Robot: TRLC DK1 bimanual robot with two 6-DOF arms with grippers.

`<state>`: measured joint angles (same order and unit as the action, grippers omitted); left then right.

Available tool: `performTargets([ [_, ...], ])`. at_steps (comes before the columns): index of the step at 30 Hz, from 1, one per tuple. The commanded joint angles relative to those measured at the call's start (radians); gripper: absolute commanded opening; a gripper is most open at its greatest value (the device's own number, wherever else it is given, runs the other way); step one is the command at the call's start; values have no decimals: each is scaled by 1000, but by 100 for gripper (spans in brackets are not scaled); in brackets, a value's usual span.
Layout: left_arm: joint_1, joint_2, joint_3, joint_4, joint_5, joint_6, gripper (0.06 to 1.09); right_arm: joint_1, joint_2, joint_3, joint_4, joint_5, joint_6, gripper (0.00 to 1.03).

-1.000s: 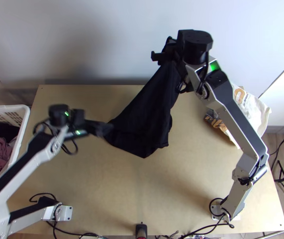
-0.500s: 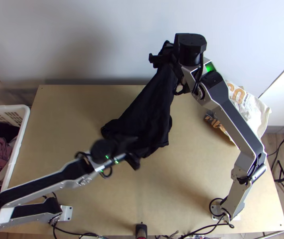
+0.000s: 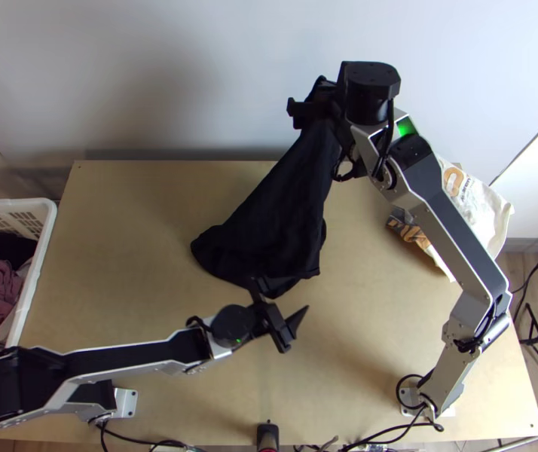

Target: Fold the t-shirt

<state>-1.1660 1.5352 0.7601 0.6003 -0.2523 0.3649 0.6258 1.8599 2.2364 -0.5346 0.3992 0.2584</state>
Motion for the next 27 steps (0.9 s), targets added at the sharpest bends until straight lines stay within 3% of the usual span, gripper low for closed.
performTargets([
  [1,-64,138,35,56,-13,258,97,-1,-13,0,-7,-2,12,2],
  [9,-52,315,58,233,-93,467,97,-3,-38,8,-36,-14,35,2],
  [15,-27,404,104,305,-191,548,97,-1,-53,14,-65,-42,59,2],
  [20,17,479,134,418,-223,703,97,8,-62,14,-74,-53,61,2],
  [27,51,510,151,417,-255,758,97,12,-90,2,-94,-62,70,2],
])
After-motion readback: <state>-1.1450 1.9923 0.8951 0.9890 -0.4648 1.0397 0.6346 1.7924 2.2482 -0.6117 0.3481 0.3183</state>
